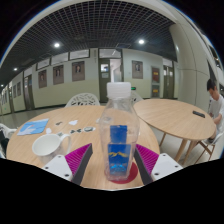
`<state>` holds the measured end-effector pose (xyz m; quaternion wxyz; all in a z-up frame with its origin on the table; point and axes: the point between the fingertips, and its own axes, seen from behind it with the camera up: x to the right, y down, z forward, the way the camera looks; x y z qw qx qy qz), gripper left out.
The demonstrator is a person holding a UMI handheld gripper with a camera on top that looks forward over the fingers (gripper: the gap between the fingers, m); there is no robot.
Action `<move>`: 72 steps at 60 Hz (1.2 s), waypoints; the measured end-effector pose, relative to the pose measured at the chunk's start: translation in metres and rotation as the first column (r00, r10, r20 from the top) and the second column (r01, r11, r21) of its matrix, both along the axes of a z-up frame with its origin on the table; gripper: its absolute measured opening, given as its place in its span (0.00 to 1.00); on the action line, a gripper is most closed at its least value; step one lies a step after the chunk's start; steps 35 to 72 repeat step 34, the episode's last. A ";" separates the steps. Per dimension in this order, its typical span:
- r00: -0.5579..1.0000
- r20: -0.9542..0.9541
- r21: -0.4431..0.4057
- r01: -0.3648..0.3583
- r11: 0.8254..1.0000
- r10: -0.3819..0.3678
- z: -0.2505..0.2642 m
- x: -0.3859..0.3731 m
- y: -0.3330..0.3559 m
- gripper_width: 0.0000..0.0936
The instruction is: Pour water
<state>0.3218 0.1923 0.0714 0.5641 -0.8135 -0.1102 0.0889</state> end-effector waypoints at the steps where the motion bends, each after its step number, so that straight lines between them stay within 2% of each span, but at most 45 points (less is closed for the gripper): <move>1: 1.000 -0.004 -0.006 -0.009 1.000 0.009 0.002 -0.002 -0.005 0.90; 8: 0.998 0.054 -0.021 -0.009 1.000 0.010 0.006 0.006 -0.047 0.91; 19: 0.993 0.113 0.020 -0.029 0.999 0.026 0.033 -0.003 -0.141 0.91; 26: 0.995 0.052 0.005 -0.090 0.996 0.090 0.043 -0.038 -0.199 0.91; 34: 0.981 -0.020 -0.025 -0.194 0.981 0.193 0.048 -0.086 -0.244 0.92; 72: 0.981 -0.020 -0.025 -0.194 0.981 0.193 0.048 -0.086 -0.244 0.92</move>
